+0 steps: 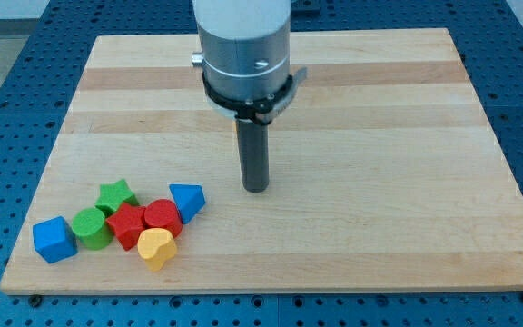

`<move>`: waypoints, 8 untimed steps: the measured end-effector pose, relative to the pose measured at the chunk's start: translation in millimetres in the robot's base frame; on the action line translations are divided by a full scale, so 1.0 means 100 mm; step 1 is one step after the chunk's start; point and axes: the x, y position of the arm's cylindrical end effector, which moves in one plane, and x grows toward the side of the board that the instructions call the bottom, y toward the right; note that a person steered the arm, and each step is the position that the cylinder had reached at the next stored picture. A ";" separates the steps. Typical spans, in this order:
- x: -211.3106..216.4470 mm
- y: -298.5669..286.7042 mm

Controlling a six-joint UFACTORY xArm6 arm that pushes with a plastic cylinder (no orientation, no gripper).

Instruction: Move the yellow heart in between the red circle and blue triangle

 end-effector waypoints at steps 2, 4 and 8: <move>0.41 0.04; 0.89 0.04; 1.12 -0.25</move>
